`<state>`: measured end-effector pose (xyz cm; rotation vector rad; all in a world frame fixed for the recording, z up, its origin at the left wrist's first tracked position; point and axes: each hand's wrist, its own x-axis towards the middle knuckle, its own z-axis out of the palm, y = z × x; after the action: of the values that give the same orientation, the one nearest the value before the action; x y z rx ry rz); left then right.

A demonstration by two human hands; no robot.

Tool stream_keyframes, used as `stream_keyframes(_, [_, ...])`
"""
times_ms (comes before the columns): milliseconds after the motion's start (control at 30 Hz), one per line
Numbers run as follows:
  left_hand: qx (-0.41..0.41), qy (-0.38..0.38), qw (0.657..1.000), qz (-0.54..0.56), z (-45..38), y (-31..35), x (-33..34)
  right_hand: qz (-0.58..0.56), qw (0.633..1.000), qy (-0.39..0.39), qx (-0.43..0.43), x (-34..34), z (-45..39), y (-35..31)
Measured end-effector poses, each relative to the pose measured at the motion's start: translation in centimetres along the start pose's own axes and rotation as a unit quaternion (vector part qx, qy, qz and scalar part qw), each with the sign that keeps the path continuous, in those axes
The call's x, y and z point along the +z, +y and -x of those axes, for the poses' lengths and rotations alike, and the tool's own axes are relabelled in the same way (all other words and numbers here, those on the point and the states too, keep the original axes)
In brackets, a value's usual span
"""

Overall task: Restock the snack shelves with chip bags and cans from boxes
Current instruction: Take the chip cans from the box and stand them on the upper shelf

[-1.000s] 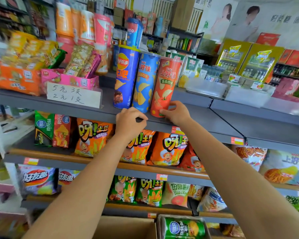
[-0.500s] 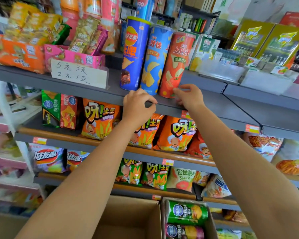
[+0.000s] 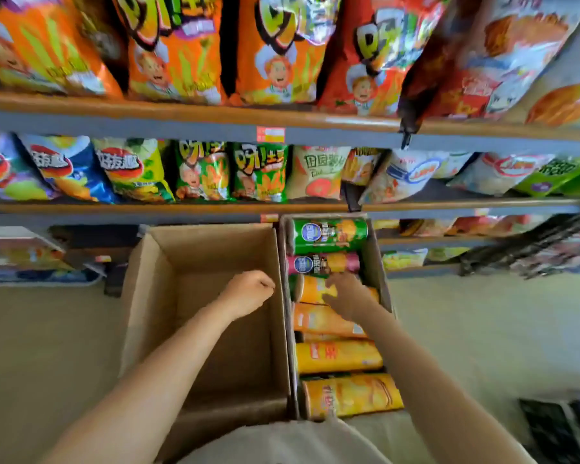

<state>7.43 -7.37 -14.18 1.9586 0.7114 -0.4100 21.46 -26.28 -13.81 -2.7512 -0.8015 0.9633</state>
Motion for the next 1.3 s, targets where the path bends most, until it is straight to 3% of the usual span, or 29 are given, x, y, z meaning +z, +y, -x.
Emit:
stream_keyframes(33, [-0.029,-0.028,0.999,0.016,0.1,-1.0,1.6,0.063,0.996,-0.058,0.037,2.4,0.7,2.0])
stream_keyframes(100, [-0.084,-0.057,0.994,0.032,0.5,-2.5,4.1,0.150,0.982,-0.103,0.055,6.0,2.5,5.0])
stream_keyframes(300, [-0.198,-0.117,0.973,0.012,2.4,-5.2,7.4,0.184,0.982,-0.039,0.008,9.7,4.4,7.2])
stream_keyframes(467, [-0.236,-0.091,0.967,0.034,2.5,-4.4,8.8,0.225,0.966,-0.124,-0.031,10.3,3.4,8.2])
stream_keyframes(733, [-0.243,-0.012,0.958,0.152,1.3,-2.5,10.9,0.235,0.956,-0.147,-0.097,10.0,1.5,9.4])
stream_keyframes(833, [-0.242,0.081,0.940,0.227,0.7,-2.2,11.2,0.171,0.969,-0.140,-0.106,7.6,2.6,10.0])
stream_keyframes(900, [-0.225,0.107,0.926,0.282,0.4,-1.4,11.1,0.053,0.989,-0.109,-0.083,5.6,3.8,10.4])
stream_keyframes(1000, [-0.163,0.012,0.927,0.339,0.0,1.2,11.5,-0.188,0.980,-0.054,-0.032,2.4,5.3,9.8])
stream_keyframes(1067, [-0.112,-0.070,0.925,0.356,-0.1,3.0,12.4,-0.280,0.958,-0.051,-0.025,0.9,5.1,8.8])
stream_keyframes(1133, [-0.105,-0.098,0.895,0.423,-0.3,4.0,13.4,-0.345,0.936,-0.064,-0.027,0.0,4.1,8.0])
stream_keyframes(1200, [-0.117,-0.061,0.863,0.488,-0.2,4.2,13.6,-0.347,0.937,-0.043,-0.014,-0.8,2.5,7.1])
stream_keyframes(1300, [-0.139,-0.009,0.853,0.503,0.5,3.3,12.5,-0.201,0.979,0.032,-0.023,-1.1,-1.4,7.5])
